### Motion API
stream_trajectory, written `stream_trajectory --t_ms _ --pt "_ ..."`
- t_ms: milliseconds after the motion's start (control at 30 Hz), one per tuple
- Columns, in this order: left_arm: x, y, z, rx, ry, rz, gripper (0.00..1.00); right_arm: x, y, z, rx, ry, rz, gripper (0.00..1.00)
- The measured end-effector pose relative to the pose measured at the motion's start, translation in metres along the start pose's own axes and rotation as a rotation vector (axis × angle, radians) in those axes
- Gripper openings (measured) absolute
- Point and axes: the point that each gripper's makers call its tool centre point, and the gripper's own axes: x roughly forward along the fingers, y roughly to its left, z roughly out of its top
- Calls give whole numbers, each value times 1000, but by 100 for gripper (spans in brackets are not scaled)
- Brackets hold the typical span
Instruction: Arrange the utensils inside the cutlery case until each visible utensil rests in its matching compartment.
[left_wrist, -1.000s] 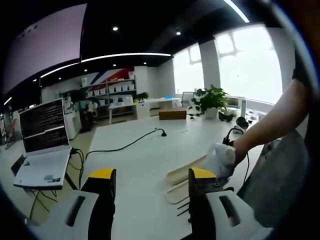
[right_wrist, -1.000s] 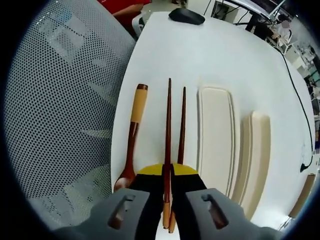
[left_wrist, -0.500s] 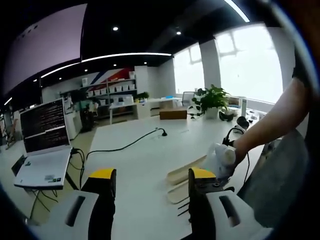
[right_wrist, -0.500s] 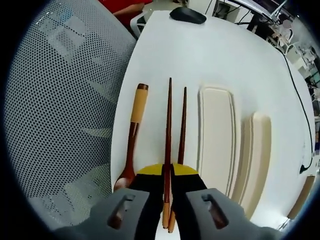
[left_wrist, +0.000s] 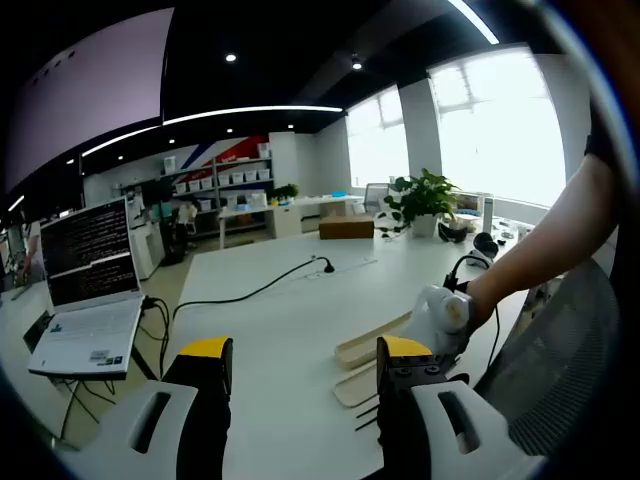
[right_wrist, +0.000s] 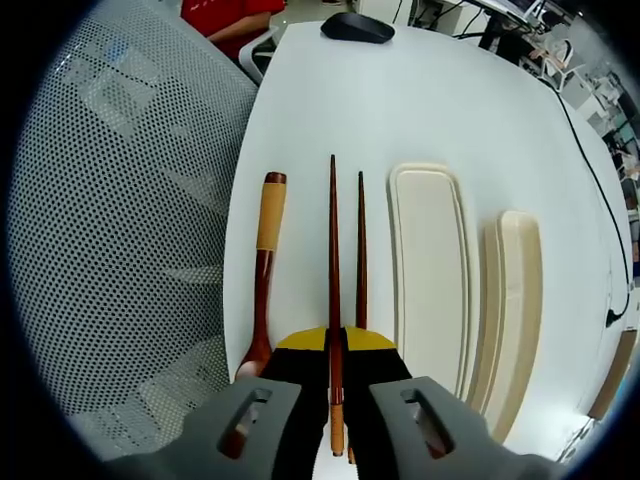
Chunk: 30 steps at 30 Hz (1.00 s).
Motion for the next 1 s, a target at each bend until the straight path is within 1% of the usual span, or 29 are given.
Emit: stream_trajectory --t_ms 100,233,533,700,900,1000 --pt "0 0 0 0 0 0 59 -1 1 -3 3 16 10 0" --pt "0 0 0 -1 0 0 59 -6 -2 -4 3 11 -2 0" --pt "0 0 -1 4 4 -4 59 -19 -7 -4 10 6 -5 0" --pt "0 0 -1 5 6 -6 59 -30 -12 -3 8 -6 -27 0" --pt "1 -1 -1 9 8 -8 59 -40 -21 -7 11 -8 -53 0" --pt "1 -1 -1 11 8 -8 59 -47 -29 -10 12 -9 -72 0"
